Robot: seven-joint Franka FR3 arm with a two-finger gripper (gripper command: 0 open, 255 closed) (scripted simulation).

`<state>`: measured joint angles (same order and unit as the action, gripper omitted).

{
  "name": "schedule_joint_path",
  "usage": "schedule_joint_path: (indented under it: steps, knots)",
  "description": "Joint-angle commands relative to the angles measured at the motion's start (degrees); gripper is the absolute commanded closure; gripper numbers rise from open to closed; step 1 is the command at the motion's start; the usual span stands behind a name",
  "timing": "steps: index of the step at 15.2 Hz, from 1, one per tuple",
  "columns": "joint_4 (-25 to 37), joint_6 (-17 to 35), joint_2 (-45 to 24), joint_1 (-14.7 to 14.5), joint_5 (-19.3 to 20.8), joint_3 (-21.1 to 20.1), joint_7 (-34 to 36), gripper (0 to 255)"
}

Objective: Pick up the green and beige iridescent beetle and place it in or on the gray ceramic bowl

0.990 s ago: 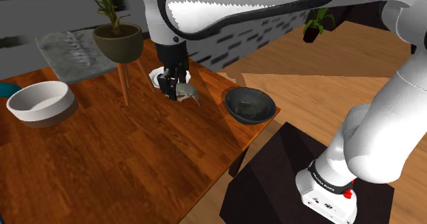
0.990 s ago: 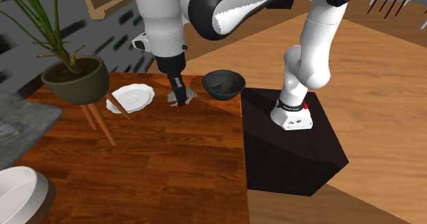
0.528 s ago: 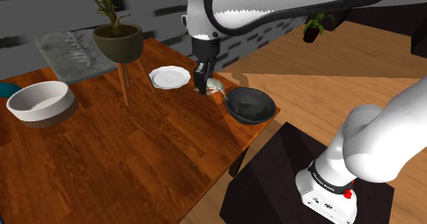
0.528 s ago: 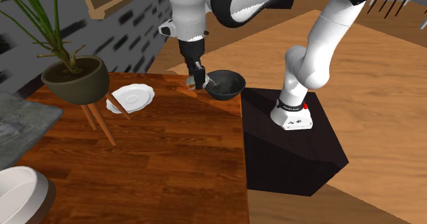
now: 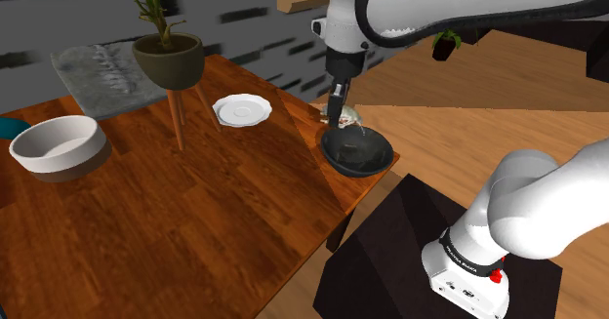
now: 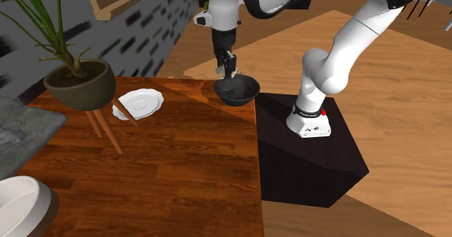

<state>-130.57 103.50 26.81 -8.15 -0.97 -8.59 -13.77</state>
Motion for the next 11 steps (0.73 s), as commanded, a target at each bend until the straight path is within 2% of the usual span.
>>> schedule_joint_path:
  steps: [1,3,11]
  knots:
    - [-3.4,-0.6,4.0,0.6,0.4,1.9,-2.5,255]
    - [-5.3,-1.2,6.6,1.1,1.0,3.5,-4.4,255]
    - [-11.1,5.1,6.1,1.1,1.0,3.3,-4.1,255]
